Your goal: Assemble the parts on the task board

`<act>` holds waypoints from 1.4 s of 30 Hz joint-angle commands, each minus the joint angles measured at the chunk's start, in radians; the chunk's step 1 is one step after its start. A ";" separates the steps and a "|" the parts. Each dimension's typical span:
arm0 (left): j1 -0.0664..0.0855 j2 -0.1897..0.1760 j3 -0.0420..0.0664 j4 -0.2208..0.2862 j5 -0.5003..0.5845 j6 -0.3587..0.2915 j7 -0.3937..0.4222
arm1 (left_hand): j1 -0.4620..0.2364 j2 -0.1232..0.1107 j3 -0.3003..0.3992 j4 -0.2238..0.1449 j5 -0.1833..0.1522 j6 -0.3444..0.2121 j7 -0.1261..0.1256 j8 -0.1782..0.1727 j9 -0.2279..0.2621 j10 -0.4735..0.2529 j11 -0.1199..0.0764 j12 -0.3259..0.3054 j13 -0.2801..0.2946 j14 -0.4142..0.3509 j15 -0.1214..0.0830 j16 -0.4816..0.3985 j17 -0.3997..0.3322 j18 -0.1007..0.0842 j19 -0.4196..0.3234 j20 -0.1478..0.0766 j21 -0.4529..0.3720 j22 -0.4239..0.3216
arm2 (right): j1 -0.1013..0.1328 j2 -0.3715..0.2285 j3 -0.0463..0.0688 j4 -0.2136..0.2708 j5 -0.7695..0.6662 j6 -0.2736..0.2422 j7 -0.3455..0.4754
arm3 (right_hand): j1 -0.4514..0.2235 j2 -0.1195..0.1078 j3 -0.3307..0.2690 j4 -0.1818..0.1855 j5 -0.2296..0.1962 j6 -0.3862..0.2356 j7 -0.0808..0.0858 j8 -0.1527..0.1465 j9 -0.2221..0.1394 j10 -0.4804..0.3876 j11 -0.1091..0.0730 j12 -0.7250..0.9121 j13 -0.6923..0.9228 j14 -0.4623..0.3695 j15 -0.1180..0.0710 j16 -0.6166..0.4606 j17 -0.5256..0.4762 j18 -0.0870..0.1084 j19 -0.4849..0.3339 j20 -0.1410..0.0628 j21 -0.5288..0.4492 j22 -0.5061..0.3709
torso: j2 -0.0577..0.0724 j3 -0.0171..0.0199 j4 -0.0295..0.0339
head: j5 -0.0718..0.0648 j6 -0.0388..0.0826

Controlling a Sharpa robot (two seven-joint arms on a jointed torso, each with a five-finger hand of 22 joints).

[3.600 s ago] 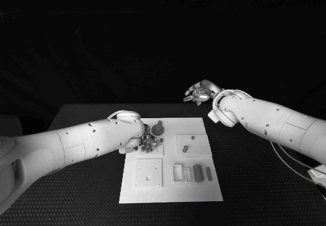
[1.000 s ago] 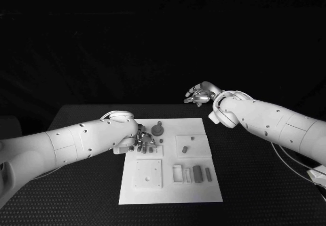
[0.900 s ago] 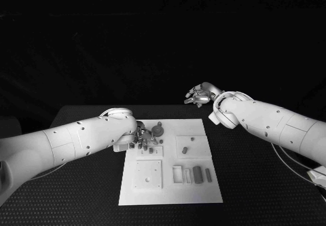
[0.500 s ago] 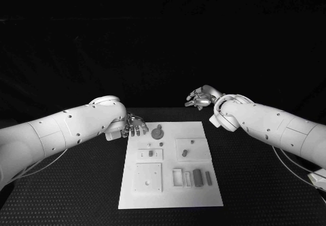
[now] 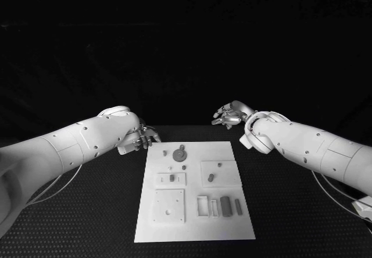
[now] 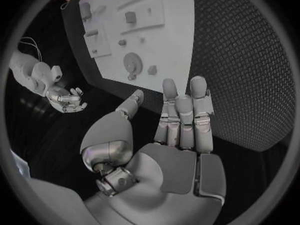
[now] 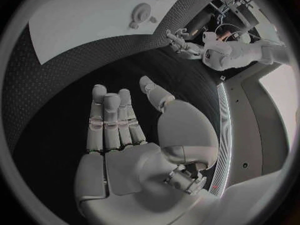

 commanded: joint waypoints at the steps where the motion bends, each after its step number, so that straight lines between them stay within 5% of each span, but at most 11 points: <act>1: -0.006 0.021 0.001 -0.040 -0.040 -0.032 0.059 | 0.015 -0.004 -0.006 -0.001 0.003 -0.010 0.001 -0.007 0.000 -0.010 0.000 -0.005 -0.002 -0.009 0.001 -0.005 -0.005 0.022 -0.011 -0.001 -0.008 -0.002 | 0.000 0.001 0.000 0.001 -0.008 0.004 0.008 | -0.004 -0.005 -0.008 -0.001 0.005 0.000 0.005 -0.007 0.001 -0.007 0.002 0.006 -0.001 -0.007 -0.003 -0.004 0.002 0.010 0.003 0.007 -0.007 0.001 | 0.004 -0.0023 -0.0024 | 0.001 0.005; 8: -0.025 0.061 0.001 -0.097 -0.037 -0.038 0.092 | 0.051 -0.030 -0.002 -0.008 0.004 -0.012 0.002 -0.012 -0.008 -0.008 0.001 -0.001 -0.002 -0.008 0.002 0.000 -0.011 0.023 -0.005 0.000 -0.010 -0.001 | 0.000 0.002 0.000 0.003 -0.008 0.003 0.007 | -0.007 -0.005 -0.010 -0.001 0.005 -0.001 0.005 -0.007 0.001 -0.007 0.003 0.006 -0.002 -0.007 -0.002 -0.004 0.002 0.010 0.003 0.008 -0.007 0.002 | 0.008 -0.0028 -0.0074 | 0.001 0.008; 19: -0.063 0.101 0.003 -0.156 -0.040 -0.031 0.102 | 0.046 -0.046 -0.006 0.027 0.003 -0.006 0.003 -0.017 -0.022 -0.011 0.003 -0.008 -0.010 -0.012 0.004 0.003 -0.019 0.023 -0.007 0.002 -0.016 0.001 | 0.000 0.004 0.000 0.009 -0.008 0.002 0.005 | -0.009 -0.006 -0.010 0.000 0.005 -0.001 0.005 -0.007 0.001 -0.007 0.003 0.007 -0.003 -0.007 -0.002 -0.004 0.002 0.011 0.003 0.008 -0.007 0.002 | 0.019 -0.0042 -0.0228 | 0.008 0.012; 24: -0.068 0.114 0.003 -0.176 -0.040 -0.026 0.107 | 0.026 -0.057 -0.015 0.055 0.002 -0.004 0.003 -0.022 -0.030 -0.007 0.003 -0.010 -0.013 -0.014 0.004 0.007 -0.023 0.024 -0.007 0.002 -0.019 0.003 | 0.000 0.005 0.000 0.010 -0.008 0.002 0.004 | -0.009 -0.005 -0.010 -0.001 0.005 -0.001 0.005 -0.007 0.001 -0.007 0.002 0.007 -0.003 -0.007 -0.002 -0.004 0.002 0.011 0.003 0.008 -0.007 0.002 | 0.022 -0.0043 -0.0269 | 0.006 0.016; 42: -0.071 0.125 0.004 -0.186 -0.038 0.012 0.096 | 0.023 -0.037 -0.022 0.085 0.003 0.041 -0.011 -0.012 -0.040 0.015 -0.010 -0.004 -0.015 -0.004 -0.009 0.029 -0.025 0.027 0.007 -0.006 -0.011 0.019 | 0.001 0.007 0.000 0.010 -0.008 0.004 0.003 | -0.007 -0.003 -0.009 -0.002 0.005 -0.001 0.005 -0.007 0.001 -0.007 0.002 0.008 -0.005 -0.007 -0.003 -0.004 0.002 0.013 0.003 0.009 -0.008 0.002 | 0.019 -0.0043 -0.0230 | 0.003 0.013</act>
